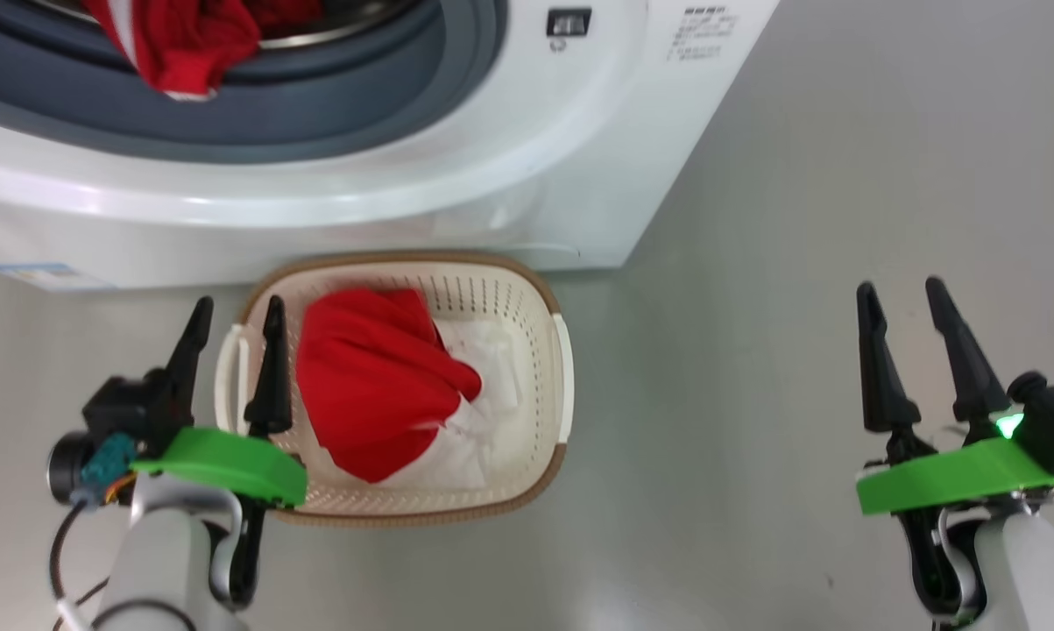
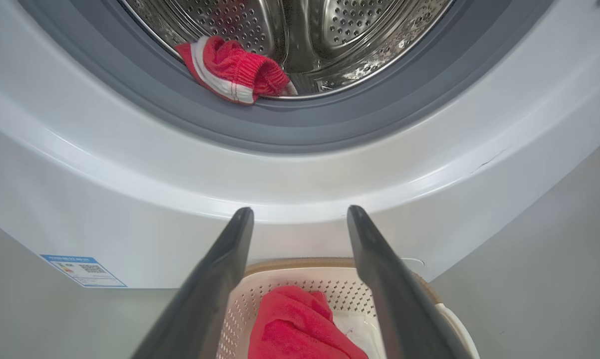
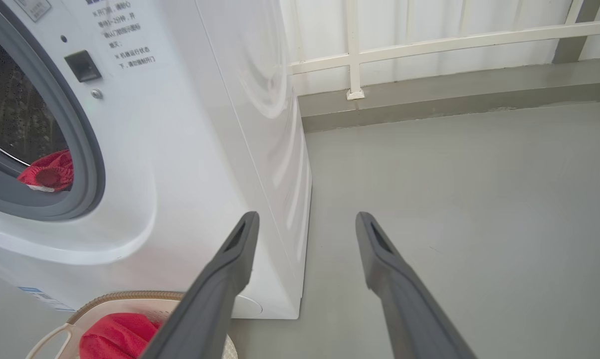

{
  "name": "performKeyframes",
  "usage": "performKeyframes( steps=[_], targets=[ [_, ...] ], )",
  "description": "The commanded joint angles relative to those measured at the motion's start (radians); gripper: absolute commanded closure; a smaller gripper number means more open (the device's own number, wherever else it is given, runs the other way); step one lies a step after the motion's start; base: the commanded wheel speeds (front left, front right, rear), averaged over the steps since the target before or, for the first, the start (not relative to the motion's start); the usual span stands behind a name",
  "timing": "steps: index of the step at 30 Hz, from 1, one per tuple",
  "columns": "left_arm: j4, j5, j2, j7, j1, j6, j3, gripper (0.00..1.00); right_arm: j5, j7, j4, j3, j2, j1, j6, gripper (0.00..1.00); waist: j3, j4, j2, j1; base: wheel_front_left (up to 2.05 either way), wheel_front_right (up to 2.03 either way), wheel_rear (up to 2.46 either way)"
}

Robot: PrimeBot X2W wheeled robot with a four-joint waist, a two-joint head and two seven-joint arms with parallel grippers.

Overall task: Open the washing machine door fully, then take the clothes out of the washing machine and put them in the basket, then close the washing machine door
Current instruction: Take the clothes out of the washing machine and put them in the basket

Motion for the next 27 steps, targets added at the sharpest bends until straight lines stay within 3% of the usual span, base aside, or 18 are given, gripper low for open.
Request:
performKeyframes(
  steps=[1,20,27],
  targets=[
    [-0.057,-0.001,0.024,-0.006,0.05,-0.005,0.033,0.0,-0.006,-0.006,-0.014,0.02,-0.013,0.032,0.007,0.0,-0.072,0.019,0.0,0.0,0.0,0.0,0.0],
    [-0.34,0.038,0.024,-0.006,0.284,-0.004,0.062,0.0,0.008,-0.006,-0.006,0.009,-0.023,0.149,0.007,0.0,-0.216,0.031,0.0,0.0,0.0,0.0,0.0],
    [-0.395,0.032,0.024,-0.006,0.374,0.017,0.089,0.0,0.01,-0.006,-0.013,0.004,-0.024,0.187,0.007,0.0,-0.243,0.028,0.0,0.0,0.0,0.0,0.0]
  ],
)
